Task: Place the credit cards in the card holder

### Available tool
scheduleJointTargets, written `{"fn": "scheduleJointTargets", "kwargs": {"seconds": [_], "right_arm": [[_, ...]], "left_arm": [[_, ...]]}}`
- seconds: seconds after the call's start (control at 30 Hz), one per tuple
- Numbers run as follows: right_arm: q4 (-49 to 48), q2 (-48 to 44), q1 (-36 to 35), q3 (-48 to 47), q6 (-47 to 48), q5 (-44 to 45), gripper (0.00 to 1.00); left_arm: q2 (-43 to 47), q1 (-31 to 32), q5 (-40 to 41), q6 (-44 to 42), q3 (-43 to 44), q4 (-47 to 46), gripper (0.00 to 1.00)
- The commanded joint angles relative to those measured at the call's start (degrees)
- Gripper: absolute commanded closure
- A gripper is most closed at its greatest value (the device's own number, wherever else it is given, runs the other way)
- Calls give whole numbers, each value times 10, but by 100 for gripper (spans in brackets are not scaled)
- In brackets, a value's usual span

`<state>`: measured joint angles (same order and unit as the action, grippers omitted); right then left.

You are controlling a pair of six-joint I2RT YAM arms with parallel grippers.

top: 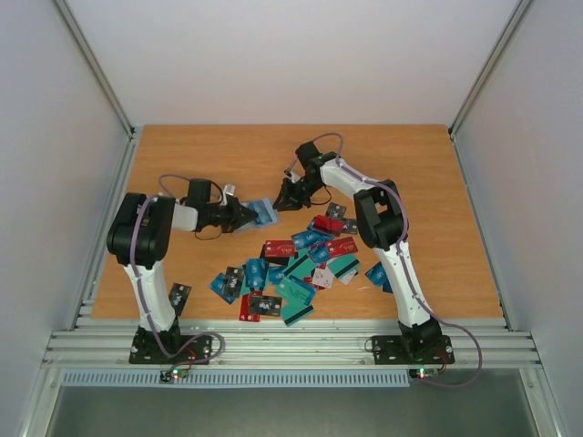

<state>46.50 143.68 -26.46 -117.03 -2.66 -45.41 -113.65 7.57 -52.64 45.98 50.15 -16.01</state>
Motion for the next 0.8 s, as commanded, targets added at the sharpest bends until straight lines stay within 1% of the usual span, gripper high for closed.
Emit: {"fn": "scheduleJointTargets", "kwargs": {"seconds": [0.0,0.27,0.47,0.67,0.77], "right_arm": [[10,30,-5,12,-2,12,83],[11,32,-5,12,-2,11,83],[12,32,-5,11,-2,11,83],[14,29,-5,12,-1,11,84],[14,28,-5,13,0,11,84]], "left_arm": [[-15,10,-5,-28,20,24,100],[-19,14,-13,-50,37,54,100],[-32,22,-10,-98,70,120,100],[-45,30,-14,-97,89,126,100],[-51,34,-19,-105,102,146,100]]}}
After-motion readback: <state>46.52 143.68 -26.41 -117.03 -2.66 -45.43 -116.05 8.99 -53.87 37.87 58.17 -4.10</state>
